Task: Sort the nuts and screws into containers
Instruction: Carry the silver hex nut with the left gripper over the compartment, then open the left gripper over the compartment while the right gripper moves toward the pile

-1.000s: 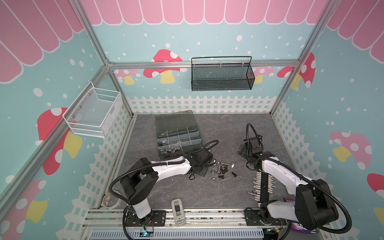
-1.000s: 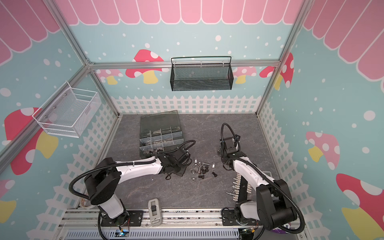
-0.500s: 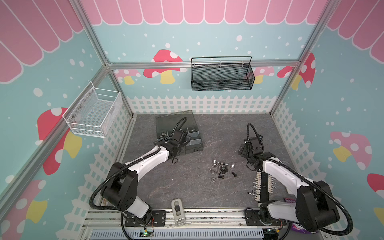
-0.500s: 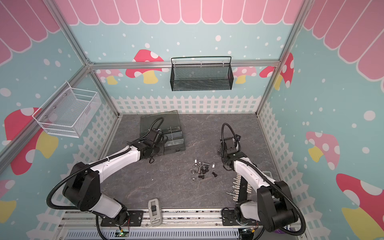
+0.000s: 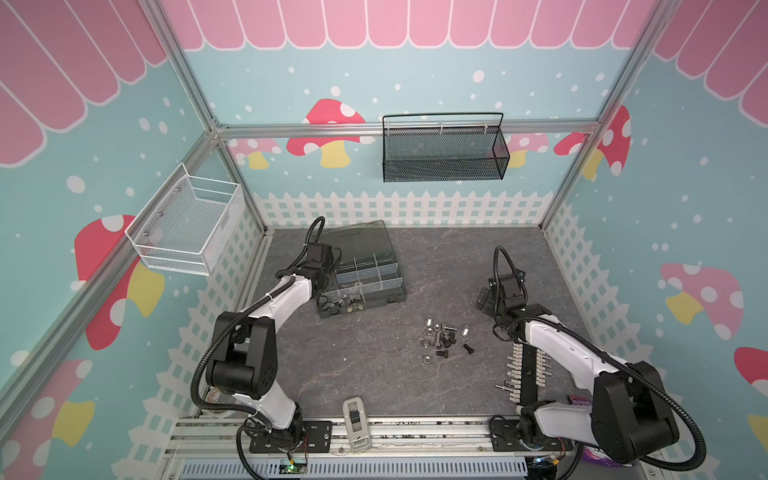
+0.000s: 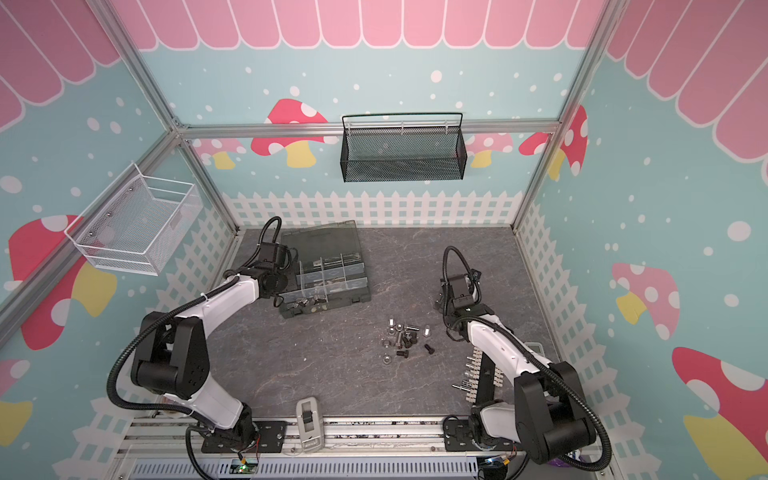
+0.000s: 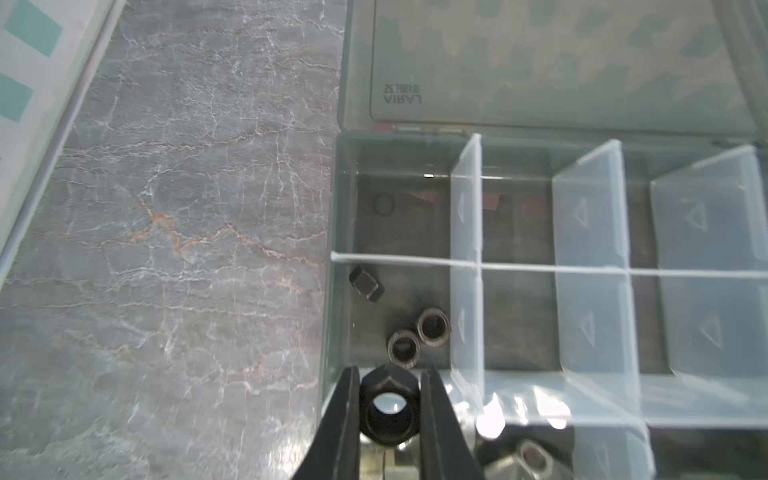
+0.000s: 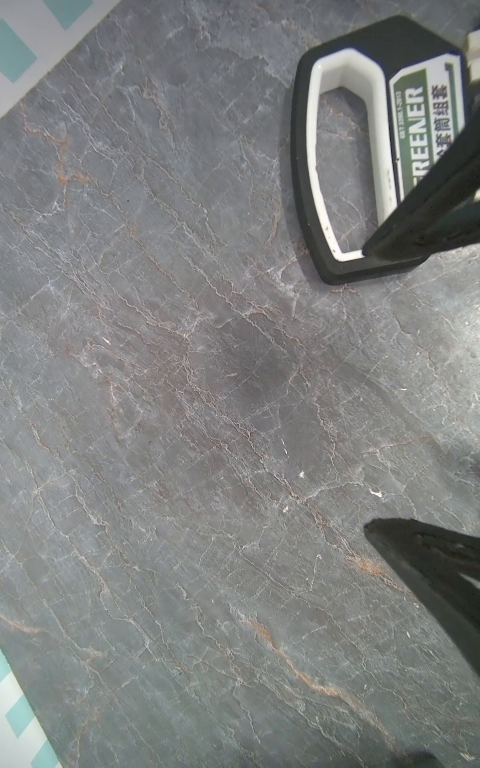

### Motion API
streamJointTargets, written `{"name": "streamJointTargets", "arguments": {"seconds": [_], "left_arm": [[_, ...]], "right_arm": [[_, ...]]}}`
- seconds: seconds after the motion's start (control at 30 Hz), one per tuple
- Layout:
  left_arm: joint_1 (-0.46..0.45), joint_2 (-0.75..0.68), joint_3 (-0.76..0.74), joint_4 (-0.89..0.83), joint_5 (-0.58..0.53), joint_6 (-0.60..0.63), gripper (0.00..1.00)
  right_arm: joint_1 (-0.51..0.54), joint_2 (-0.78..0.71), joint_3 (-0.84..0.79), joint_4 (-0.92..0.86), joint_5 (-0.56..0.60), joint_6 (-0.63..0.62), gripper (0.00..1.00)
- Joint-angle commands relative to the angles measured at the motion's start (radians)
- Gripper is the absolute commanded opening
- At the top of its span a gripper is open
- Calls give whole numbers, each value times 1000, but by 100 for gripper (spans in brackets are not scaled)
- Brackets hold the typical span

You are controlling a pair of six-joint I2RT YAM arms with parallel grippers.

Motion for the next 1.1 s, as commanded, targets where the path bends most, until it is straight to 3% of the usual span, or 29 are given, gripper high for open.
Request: {"name": "streamJointTargets", "arguments": {"seconds": [0.0, 0.23, 0.57, 0.97, 1.07], "left_arm": [[18, 41, 47, 23, 27, 21, 17], [31, 120, 88, 27, 42, 29, 19], [31, 135, 82, 28, 60, 20, 31], [27, -2, -2, 34, 77, -22, 37], [18, -73, -50, 41, 76, -49, 43]], "right_arm": [[7, -20, -1, 6, 1, 19, 97], [6, -15, 0, 10, -12, 9, 97], [14, -19, -6, -3, -43, -51, 99], [114, -46, 39, -112, -47, -81, 82], [167, -73, 44, -131, -52, -70, 79]]}}
